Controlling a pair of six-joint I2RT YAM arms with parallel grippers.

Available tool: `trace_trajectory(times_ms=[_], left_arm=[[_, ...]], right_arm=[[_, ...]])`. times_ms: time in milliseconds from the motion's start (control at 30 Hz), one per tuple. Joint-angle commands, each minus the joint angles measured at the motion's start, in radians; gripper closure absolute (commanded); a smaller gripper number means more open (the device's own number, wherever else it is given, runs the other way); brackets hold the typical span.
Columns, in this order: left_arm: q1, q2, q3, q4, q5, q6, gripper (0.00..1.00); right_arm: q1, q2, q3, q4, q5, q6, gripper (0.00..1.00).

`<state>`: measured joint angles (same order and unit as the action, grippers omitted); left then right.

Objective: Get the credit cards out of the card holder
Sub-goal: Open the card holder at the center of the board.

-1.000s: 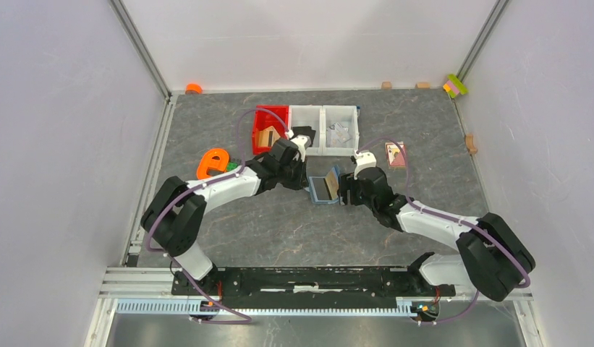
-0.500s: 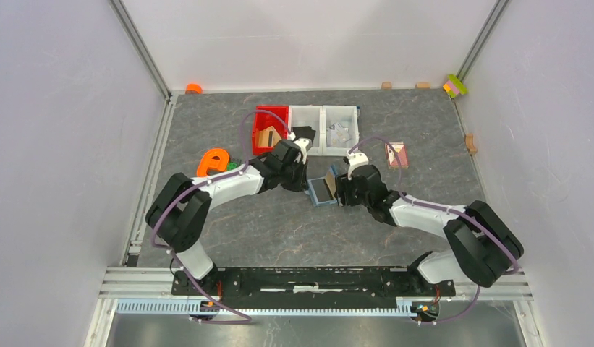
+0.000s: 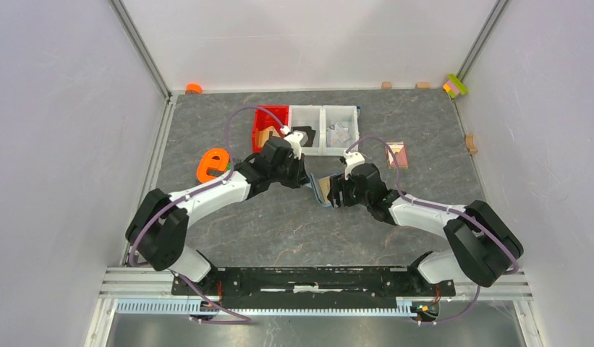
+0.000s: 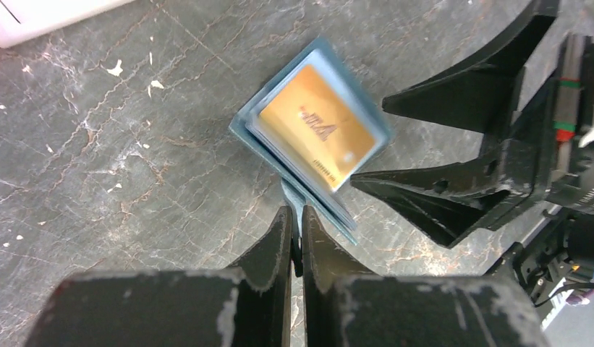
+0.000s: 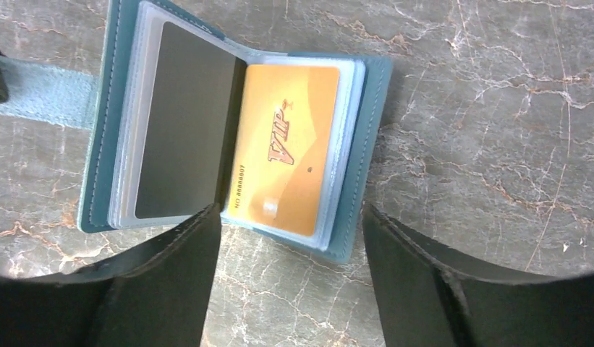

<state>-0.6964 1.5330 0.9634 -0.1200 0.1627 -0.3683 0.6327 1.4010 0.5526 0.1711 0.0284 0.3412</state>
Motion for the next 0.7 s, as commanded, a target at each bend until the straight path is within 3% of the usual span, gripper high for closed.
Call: trace_trajectory(times_ms=[0,267,600,667], left_arm=[[-0.002,-0.067,-0.014,0.056,0.001,0.027,0.97],[-0.002,-0.038,0.0,0.048,0.02,0.028,0.96],[-0.004,-0.011,0.044,-0.064,-0.117,0.055,0.96],[-0.003,0.005,0.062,-0.1,-0.157,0.068,0.96]], right_arm=[[-0.001,-0.053,0.002,0.053,-0.025,0.003,0.21],[-0.001,-0.103,-0.043,0.112,-0.025,0.01,0.17],[-0.041,-0.107,-0.051,0.13,-0.049,0.002,0.21],[-0.001,-0.106,-0.049,0.128,-0.049,0.003,0.21]])
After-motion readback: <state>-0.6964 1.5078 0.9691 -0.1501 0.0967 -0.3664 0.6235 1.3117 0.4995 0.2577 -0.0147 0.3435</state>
